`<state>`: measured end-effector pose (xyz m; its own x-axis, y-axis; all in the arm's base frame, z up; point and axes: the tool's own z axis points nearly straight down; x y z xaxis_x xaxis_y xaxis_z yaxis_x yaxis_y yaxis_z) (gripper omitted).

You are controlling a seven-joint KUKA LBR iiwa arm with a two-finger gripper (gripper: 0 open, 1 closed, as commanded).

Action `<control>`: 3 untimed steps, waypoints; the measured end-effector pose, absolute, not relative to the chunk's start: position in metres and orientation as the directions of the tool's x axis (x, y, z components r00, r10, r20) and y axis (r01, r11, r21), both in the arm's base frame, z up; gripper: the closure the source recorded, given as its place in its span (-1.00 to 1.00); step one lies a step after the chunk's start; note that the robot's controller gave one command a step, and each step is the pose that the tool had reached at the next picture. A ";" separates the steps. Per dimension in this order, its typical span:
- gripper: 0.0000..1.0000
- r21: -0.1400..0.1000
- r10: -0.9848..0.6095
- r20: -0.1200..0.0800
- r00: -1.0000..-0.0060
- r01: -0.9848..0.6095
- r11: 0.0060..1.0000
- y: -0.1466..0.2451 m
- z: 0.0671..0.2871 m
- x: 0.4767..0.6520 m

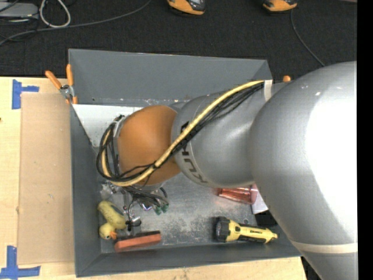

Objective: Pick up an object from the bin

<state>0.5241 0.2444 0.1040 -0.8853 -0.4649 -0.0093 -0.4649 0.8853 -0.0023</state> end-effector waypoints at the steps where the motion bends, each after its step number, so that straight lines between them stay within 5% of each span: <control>1: -1.00 -0.004 -0.600 -0.014 -0.800 -0.600 0.800 0.235 0.121 0.517; 2: -1.00 -0.006 -0.524 -0.022 -0.852 -0.524 0.852 0.220 0.084 0.516; 3: -1.00 -0.013 -0.675 -0.040 -0.737 -0.675 0.738 0.224 0.080 0.509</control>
Offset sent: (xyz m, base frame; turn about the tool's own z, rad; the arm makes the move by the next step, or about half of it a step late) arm -0.0115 -0.0280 -0.0338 -0.0566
